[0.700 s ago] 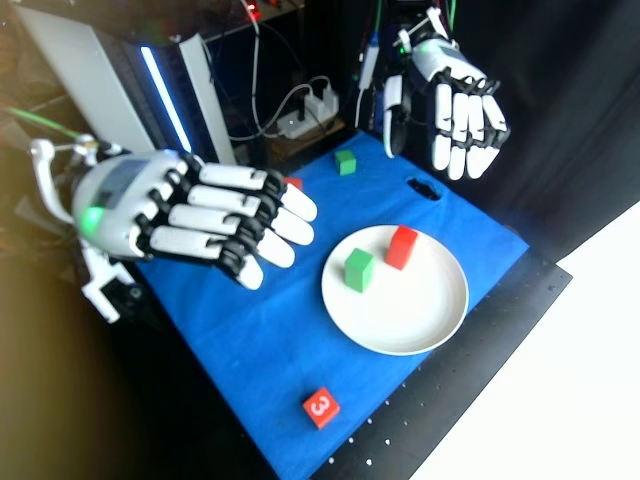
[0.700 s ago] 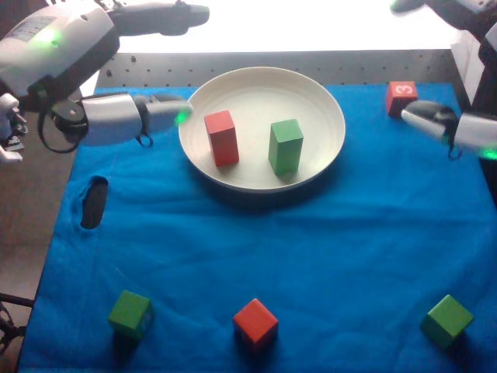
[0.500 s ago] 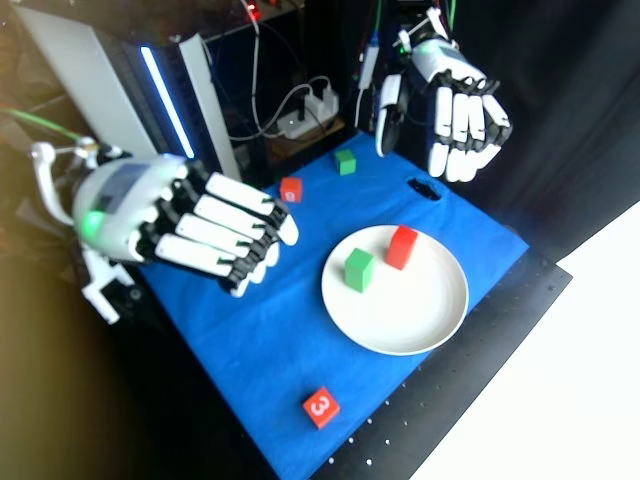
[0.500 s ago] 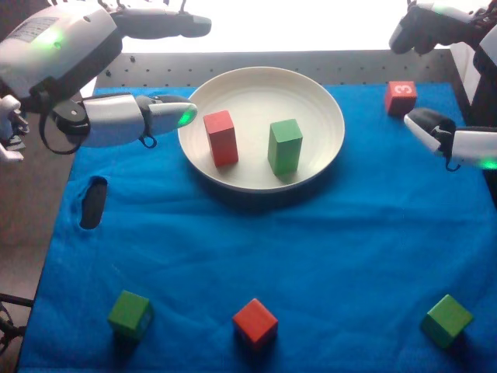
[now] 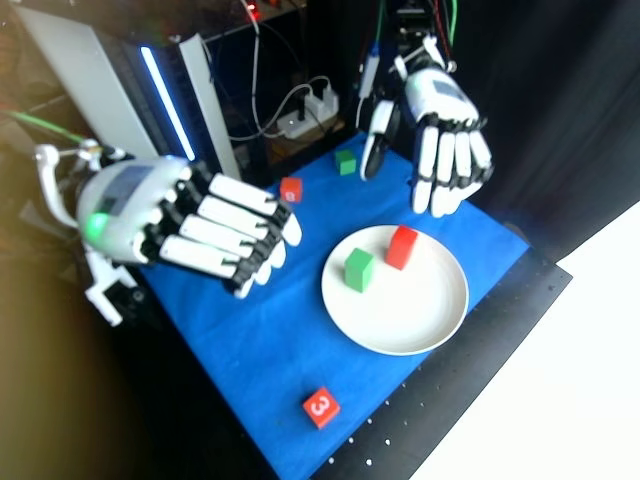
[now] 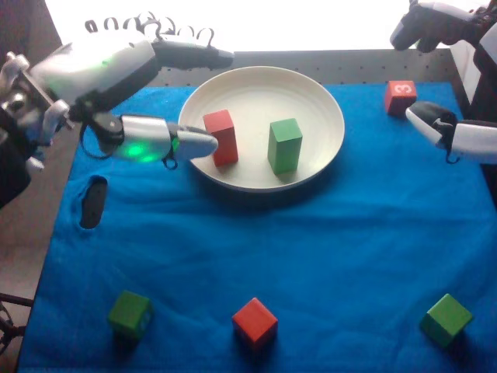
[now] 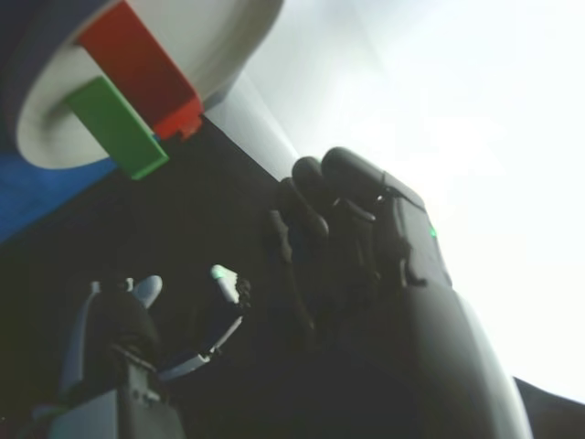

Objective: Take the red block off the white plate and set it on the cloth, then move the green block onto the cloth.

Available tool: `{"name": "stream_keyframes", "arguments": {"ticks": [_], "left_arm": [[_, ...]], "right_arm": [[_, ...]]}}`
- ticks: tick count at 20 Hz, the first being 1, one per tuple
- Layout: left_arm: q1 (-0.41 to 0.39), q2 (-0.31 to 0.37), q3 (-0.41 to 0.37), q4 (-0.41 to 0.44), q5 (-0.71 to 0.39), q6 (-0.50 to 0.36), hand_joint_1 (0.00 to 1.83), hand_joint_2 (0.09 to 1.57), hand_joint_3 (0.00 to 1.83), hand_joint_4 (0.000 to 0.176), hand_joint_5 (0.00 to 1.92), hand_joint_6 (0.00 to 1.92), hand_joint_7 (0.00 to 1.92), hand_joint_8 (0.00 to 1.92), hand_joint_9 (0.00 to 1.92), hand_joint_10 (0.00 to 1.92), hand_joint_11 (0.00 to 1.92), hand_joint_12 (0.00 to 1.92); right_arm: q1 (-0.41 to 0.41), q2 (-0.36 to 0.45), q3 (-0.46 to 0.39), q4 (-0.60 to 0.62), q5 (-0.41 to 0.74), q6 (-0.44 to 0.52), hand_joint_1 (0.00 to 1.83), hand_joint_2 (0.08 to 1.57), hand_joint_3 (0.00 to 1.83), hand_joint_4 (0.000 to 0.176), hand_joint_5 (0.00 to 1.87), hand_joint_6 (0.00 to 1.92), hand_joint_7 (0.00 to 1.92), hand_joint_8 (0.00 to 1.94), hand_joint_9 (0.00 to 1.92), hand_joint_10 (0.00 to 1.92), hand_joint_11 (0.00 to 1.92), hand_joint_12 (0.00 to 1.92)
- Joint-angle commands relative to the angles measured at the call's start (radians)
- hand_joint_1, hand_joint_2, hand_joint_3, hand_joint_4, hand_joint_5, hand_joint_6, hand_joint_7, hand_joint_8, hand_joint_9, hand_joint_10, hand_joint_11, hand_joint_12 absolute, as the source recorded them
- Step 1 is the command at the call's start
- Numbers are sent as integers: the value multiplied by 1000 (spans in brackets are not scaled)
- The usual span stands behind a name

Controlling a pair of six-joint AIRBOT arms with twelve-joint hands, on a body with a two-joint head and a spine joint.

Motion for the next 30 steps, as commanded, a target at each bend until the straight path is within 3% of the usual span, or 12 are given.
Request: {"name": "stream_keyframes", "arguments": {"ticks": [1, 3, 4, 5, 7, 8, 12, 16, 24, 29, 30], "left_arm": [[-20, -15, 8, 7, -88, -3, 778, 964, 0, 39, 485, 7, 473, 3, 187, 883, 27, 1657], [-33, -44, 32, 11, -60, -3, 811, 972, 0, 29, 513, 13, 529, 22, 211, 895, 42, 1634], [-39, -59, 46, 12, -44, -3, 826, 975, 0, 34, 532, 16, 536, 17, 265, 741, 63, 1552], [-41, -68, 55, 12, -36, -3, 853, 987, 2, 5, 545, 15, 550, 14, 325, 660, 89, 1499], [-45, -89, 75, 11, -15, -3, 849, 994, 1, 12, 550, 10, 563, 11, 312, 808, 81, 1548], [-45, -97, 83, 10, -6, -3, 852, 993, 0, 0, 553, 9, 590, 22, 296, 898, 66, 1560], [-48, -125, 111, 5, 22, -3, 882, 1002, 2, 0, 590, 18, 622, 32, 363, 858, 136, 1477], [-49, -150, 137, -7, 44, -4, 888, 1021, 3, 0, 615, 20, 637, 35, 404, 926, 258, 1612], [-49, -180, 174, -28, 74, -4, 1014, 1074, 11, 0, 699, 53, 706, 78, 468, 993, 391, 1589], [-48, -200, 197, -39, 90, -4, 1098, 1138, 1, 0, 768, 113, 783, 161, 607, 979, 497, 1547], [-48, -202, 199, -39, 91, -4, 1145, 1252, 0, 0, 696, 1106, 800, 1113, 669, 1109, 592, 1625]], "right_arm": [[8, -1, 3, -24, -117, -1, 1139, 828, 432, 0, 451, 1036, 507, 1239, 410, 1476, 301, 1805], [8, -1, 4, -24, -117, -1, 1136, 841, 403, 0, 472, 983, 530, 1158, 436, 1405, 332, 1768], [8, -2, 4, -24, -117, -1, 1141, 849, 382, 0, 475, 954, 538, 1125, 436, 1388, 328, 1768], [8, -2, 4, -24, -117, -1, 1141, 850, 369, 0, 481, 942, 538, 1122, 437, 1386, 336, 1759], [8, -2, 5, -24, -117, -1, 1137, 864, 341, 0, 497, 930, 534, 1108, 437, 1371, 333, 1753], [8, -2, 5, -24, -118, -1, 1160, 865, 325, 0, 499, 947, 526, 1129, 421, 1398, 312, 1784], [8, -2, 5, -24, -118, -1, 1180, 868, 325, 0, 482, 1001, 511, 1192, 409, 1442, 295, 1820], [8, -2, 5, -24, -118, -1, 1198, 853, 334, 0, 485, 1018, 526, 1164, 424, 1410, 299, 1792], [8, -2, 5, -25, -118, -1, 1198, 861, 339, 0, 481, 1048, 536, 1172, 431, 1412, 282, 1820], [8, -2, 5, -25, -118, -1, 1207, 867, 345, 0, 488, 1034, 548, 1199, 453, 1431, 307, 1814], [8, -2, 5, -25, -118, -1, 1199, 876, 343, 0, 485, 1032, 541, 1206, 447, 1448, 311, 1838]]}}
